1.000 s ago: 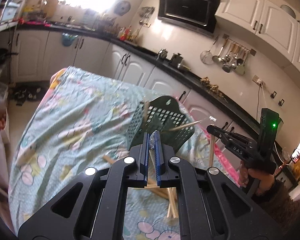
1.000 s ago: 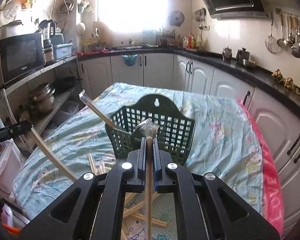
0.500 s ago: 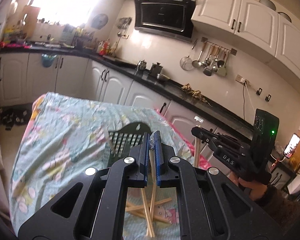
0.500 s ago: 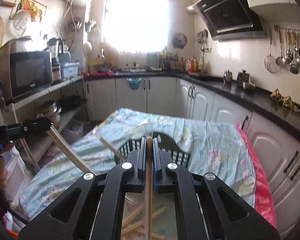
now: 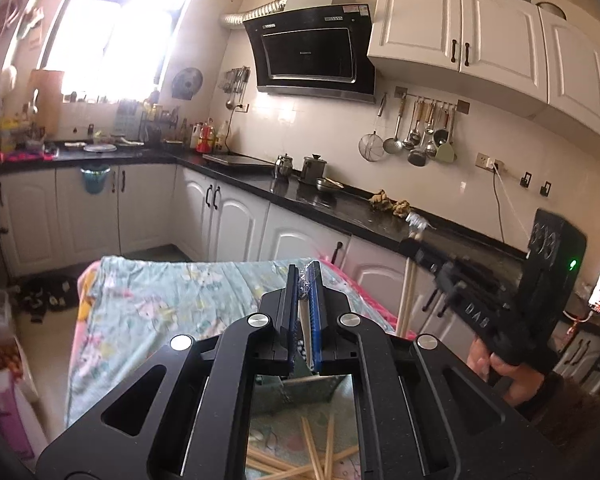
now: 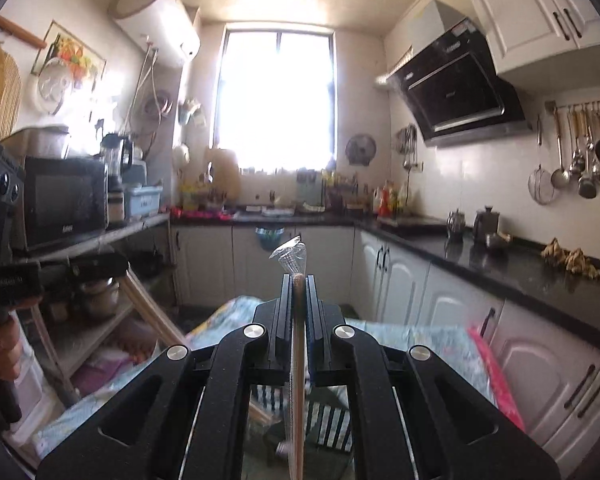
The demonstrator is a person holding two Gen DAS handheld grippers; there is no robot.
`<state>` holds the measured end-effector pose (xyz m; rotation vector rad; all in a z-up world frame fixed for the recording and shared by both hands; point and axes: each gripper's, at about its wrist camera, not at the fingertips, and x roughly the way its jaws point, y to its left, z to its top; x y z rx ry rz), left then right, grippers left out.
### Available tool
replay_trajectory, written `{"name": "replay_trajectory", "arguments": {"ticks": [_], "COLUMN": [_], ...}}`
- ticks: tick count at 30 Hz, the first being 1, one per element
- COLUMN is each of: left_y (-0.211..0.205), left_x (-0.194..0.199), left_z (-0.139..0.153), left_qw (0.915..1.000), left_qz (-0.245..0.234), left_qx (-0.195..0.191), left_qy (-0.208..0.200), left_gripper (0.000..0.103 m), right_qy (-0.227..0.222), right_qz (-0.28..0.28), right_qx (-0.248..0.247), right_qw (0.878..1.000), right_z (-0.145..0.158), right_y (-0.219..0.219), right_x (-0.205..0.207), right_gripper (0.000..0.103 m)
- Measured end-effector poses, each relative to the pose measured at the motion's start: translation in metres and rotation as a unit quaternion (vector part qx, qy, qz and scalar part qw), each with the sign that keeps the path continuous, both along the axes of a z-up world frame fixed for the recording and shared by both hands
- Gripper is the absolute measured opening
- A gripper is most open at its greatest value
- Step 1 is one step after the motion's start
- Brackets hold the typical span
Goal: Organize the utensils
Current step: 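Raise both held chopsticks upright and carry them above the green caddy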
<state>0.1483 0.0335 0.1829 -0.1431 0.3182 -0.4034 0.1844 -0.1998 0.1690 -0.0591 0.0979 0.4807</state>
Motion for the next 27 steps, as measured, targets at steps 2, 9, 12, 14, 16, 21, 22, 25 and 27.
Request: {"name": "replay_trajectory", "arguments": {"ticks": [2, 9, 12, 14, 16, 21, 22, 25, 27], "left_y": [-0.002, -0.013, -0.02, -0.023, -0.026, -0.032, -0.032, -0.033, -0.035], "left_x": [0.009, 0.04, 0.049, 0.052, 0.057, 0.067, 0.068, 0.071, 0.073], "left_z": [0.001, -0.008, -0.018, -0.025, -0.033, -0.054, -0.057, -0.067, -0.073], "left_qw": [1.0, 0.9994, 0.9987, 0.9984, 0.9981, 0.997, 0.9969, 0.9968, 0.9966], "left_qz": [0.004, 0.006, 0.012, 0.015, 0.016, 0.02, 0.022, 0.024, 0.025], "left_qx": [0.008, 0.025, 0.041, 0.046, 0.049, 0.056, 0.056, 0.054, 0.052], "left_qy": [0.004, 0.024, 0.027, 0.028, 0.033, 0.049, 0.05, 0.054, 0.059], "left_gripper": [0.003, 0.003, 0.003, 0.003, 0.003, 0.003, 0.003, 0.003, 0.003], "right_qy": [-0.005, -0.033, -0.035, -0.036, -0.032, -0.021, -0.017, -0.007, 0.0], "right_qz": [0.001, -0.023, -0.031, -0.038, -0.04, -0.052, -0.052, -0.054, -0.056], "right_qx": [0.005, 0.004, 0.01, 0.015, 0.021, 0.031, 0.031, 0.034, 0.033], "right_qw": [1.0, 0.999, 0.999, 0.999, 0.998, 0.998, 0.998, 0.998, 0.998], "right_z": [0.005, 0.004, -0.006, -0.015, -0.021, -0.045, -0.05, -0.063, -0.072], "right_y": [-0.001, 0.001, 0.0, 0.0, -0.002, -0.003, -0.003, -0.003, -0.002], "right_x": [0.006, 0.039, 0.051, 0.059, 0.068, 0.084, 0.087, 0.093, 0.094], "right_gripper": [0.006, 0.006, 0.006, 0.006, 0.006, 0.006, 0.006, 0.006, 0.006]}}
